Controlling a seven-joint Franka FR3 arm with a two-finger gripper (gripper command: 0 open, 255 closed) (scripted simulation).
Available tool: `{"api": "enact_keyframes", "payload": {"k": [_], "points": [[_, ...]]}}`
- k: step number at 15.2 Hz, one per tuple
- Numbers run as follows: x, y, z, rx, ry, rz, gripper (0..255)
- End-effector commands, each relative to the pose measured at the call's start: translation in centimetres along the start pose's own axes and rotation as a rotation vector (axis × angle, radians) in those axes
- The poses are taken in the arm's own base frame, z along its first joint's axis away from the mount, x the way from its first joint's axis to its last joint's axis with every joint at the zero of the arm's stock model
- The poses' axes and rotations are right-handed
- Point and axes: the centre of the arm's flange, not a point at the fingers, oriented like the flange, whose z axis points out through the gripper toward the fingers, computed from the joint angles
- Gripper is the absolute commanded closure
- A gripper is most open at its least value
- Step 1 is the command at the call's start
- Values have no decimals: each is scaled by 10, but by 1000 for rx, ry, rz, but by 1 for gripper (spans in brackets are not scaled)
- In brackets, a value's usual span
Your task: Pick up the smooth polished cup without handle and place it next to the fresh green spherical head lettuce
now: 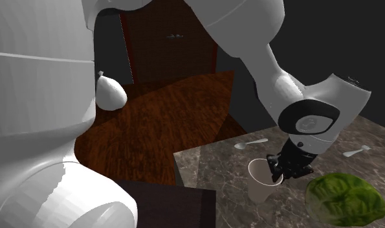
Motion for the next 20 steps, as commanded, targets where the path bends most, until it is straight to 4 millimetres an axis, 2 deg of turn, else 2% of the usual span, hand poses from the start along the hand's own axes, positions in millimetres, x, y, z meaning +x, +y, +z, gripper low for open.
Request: {"api": "enact_keyframes", "payload": {"k": [1, 4, 11, 12, 17, 20], "points": [[-1, 2, 10, 0, 1, 0, 255], [-1, 3, 22, 0, 1, 0, 255], [-1, 3, 22, 0, 1, 0, 255], [-1, 3, 22, 0, 1, 0, 0], [-1, 3, 22, 0, 1, 0, 0], [-1, 3, -17, 0, 1, 0, 0]]}}
